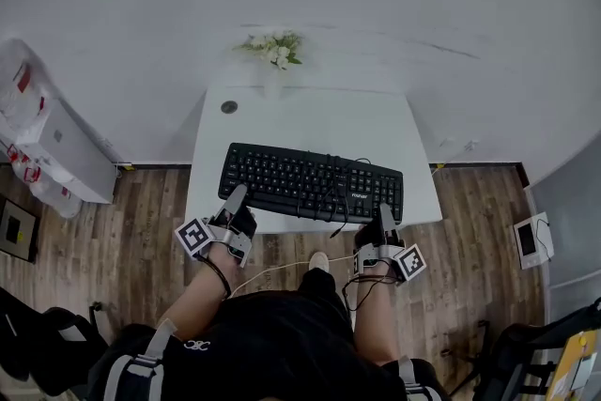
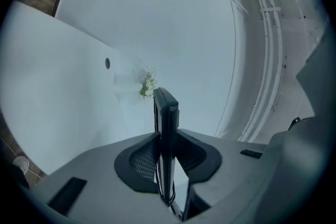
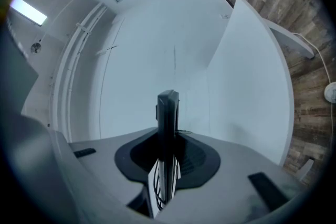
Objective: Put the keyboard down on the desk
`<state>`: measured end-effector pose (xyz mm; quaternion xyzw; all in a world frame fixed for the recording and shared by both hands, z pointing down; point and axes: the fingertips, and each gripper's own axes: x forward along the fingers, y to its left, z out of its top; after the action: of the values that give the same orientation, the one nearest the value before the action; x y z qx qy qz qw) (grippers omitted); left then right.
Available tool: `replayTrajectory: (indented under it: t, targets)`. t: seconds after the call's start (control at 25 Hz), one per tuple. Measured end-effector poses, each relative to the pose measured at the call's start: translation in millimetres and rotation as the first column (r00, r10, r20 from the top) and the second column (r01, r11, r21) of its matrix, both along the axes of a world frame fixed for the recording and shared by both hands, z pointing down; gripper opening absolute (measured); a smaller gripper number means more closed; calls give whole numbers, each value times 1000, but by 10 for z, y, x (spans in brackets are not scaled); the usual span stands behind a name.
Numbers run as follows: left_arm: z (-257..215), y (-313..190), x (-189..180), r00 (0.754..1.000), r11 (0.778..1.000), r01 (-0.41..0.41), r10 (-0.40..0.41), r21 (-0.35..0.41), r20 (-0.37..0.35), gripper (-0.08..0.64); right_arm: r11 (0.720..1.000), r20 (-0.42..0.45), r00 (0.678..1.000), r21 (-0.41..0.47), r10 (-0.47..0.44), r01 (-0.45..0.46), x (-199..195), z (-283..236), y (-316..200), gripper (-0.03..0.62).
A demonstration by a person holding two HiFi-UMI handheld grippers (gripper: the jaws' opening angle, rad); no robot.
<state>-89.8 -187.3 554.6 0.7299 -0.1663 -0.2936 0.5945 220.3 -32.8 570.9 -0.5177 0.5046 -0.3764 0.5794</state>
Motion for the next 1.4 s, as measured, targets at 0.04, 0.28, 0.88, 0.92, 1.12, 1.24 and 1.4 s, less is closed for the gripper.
replayTrajectory:
  t: [0.04, 0.28, 0.88, 0.92, 1.12, 1.24, 1.4]
  targets:
    - [17, -58, 80, 1000, 1000, 10, -10, -7, 0, 75, 1000, 6, 1000, -8, -8, 8, 93, 26, -88, 69]
    - [111, -396, 640, 997, 996, 72, -71, -55, 28, 75, 996, 22, 997, -55, -71, 72, 745, 78, -624, 69]
    - [197, -873, 1523, 965, 961, 252, -241, -110, 104, 75, 965, 100, 967, -97, -235, 245, 1811, 271, -1756, 69]
    - [216, -892, 1516, 962, 958, 261, -249, -114, 108, 75, 962, 104, 965, -100, -242, 252, 1810, 301, -1797, 69]
    - [353, -998, 1527, 957, 949, 280, -265, -143, 115, 75, 956, 135, 960, -131, -246, 264, 1796, 428, -1907, 69]
    - [485, -1121, 1568, 959, 947, 273, -255, -166, 123, 75, 953, 139, 960, -153, -242, 262, 1828, 527, -2012, 69]
    - [714, -1253, 1617, 960, 946, 260, -232, -193, 158, 77, 945, 162, 961, -205, -224, 254, 1867, 741, -2107, 69]
